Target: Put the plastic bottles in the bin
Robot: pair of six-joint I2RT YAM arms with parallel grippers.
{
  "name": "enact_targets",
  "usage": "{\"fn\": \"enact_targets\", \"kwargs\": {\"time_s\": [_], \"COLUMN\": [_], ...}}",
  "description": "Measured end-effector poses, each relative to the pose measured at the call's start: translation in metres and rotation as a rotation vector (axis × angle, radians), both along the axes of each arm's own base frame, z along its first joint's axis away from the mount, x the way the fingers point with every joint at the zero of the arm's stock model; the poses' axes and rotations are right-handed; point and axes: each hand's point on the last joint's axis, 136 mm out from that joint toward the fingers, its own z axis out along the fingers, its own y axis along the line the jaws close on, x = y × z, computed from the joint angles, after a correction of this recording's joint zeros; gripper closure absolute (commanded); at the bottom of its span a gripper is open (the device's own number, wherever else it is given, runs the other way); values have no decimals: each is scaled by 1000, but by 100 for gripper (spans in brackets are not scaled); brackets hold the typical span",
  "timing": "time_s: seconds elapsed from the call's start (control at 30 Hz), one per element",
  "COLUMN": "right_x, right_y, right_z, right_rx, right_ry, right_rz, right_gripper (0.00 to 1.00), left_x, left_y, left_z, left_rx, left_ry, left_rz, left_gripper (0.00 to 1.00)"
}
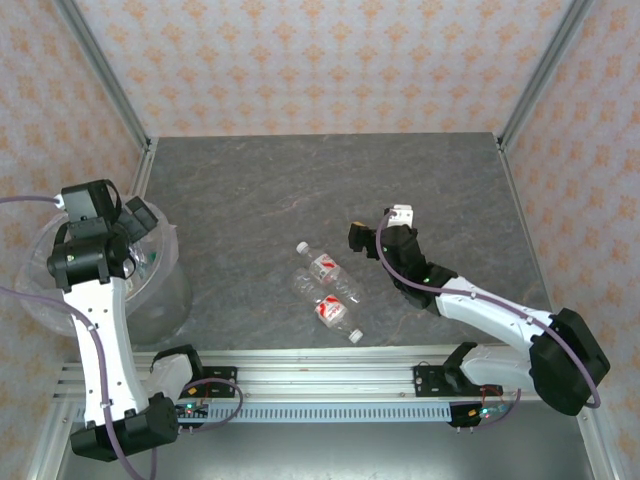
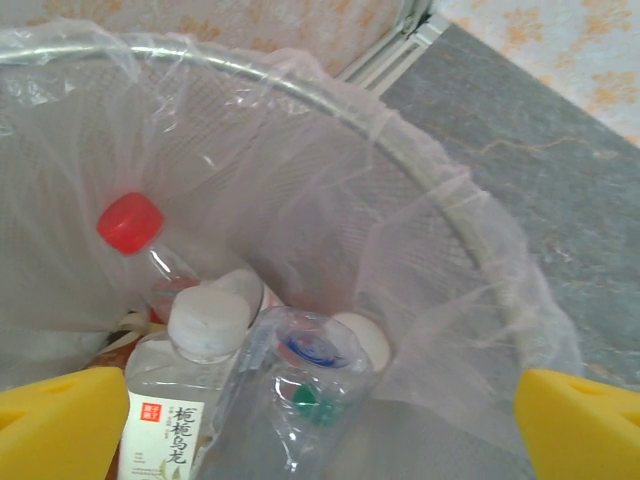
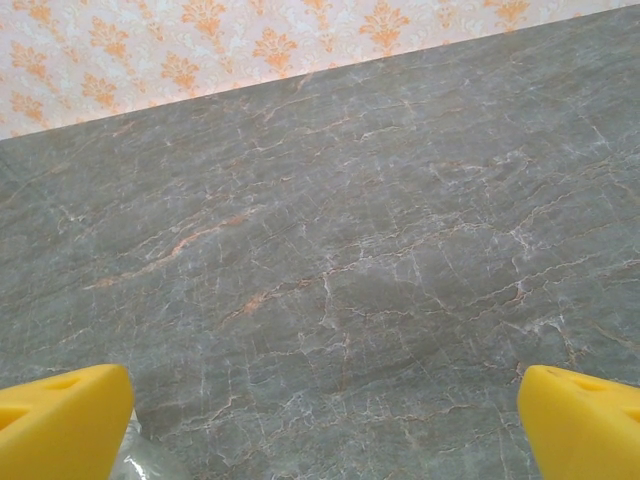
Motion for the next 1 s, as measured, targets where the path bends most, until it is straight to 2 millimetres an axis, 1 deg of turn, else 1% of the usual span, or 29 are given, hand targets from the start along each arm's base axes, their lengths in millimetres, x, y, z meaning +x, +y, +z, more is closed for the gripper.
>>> {"fn": "enact_targets", "kwargs": {"time_s": [0.17, 0.3, 0.7, 0.9, 1.0], "right_x": [1, 2, 2, 3, 3], "right_y": [-4, -7, -5, -4, -3], "right_z": [-1, -2, -8, -14, -25], "right_rx": [12, 19, 47, 60, 50], "right_ry": [3, 7, 36, 62, 96], "right_rz": [-22, -35, -10, 0, 12], "right_gripper": [1, 1, 1, 1, 1], "left_x": [0, 4, 16, 23, 24], "left_y": [-12, -17, -42, -55, -62], "left_z": [7, 11, 38, 49, 56], "left_rx": [-38, -59, -104, -148, -163], "left_ry": [-53, -83, -239, -302, -339], "left_rz": [-36, -65, -193, -254, -286], "left_gripper": [0, 0, 0, 0, 0]}}
